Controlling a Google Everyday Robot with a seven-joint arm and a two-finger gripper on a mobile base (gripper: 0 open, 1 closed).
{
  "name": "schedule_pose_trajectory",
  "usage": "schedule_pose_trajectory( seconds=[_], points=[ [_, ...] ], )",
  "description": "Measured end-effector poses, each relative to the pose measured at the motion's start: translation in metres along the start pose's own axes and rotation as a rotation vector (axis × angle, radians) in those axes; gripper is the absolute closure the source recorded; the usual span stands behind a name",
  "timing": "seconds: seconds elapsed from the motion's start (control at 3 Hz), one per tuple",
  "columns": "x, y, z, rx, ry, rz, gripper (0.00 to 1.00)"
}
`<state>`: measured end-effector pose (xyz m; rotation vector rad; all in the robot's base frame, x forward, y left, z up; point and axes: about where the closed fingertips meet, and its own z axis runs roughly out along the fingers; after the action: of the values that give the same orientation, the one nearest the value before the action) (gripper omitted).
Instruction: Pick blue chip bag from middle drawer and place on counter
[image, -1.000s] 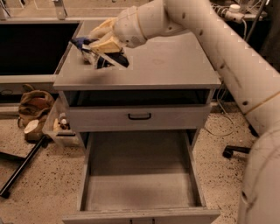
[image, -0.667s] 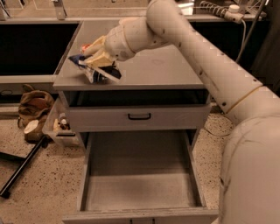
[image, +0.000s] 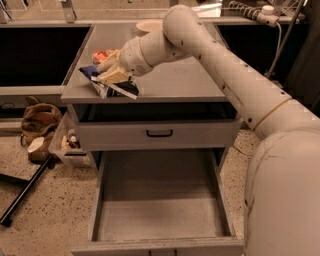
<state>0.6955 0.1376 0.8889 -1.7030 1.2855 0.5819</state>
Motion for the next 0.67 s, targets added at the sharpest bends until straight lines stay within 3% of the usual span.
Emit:
schedule_pose_trajectory(
  seconds=[0.67],
  points=[
    [0.0,0.0,0.0001,0.0,0.0,0.0,0.34]
  ],
)
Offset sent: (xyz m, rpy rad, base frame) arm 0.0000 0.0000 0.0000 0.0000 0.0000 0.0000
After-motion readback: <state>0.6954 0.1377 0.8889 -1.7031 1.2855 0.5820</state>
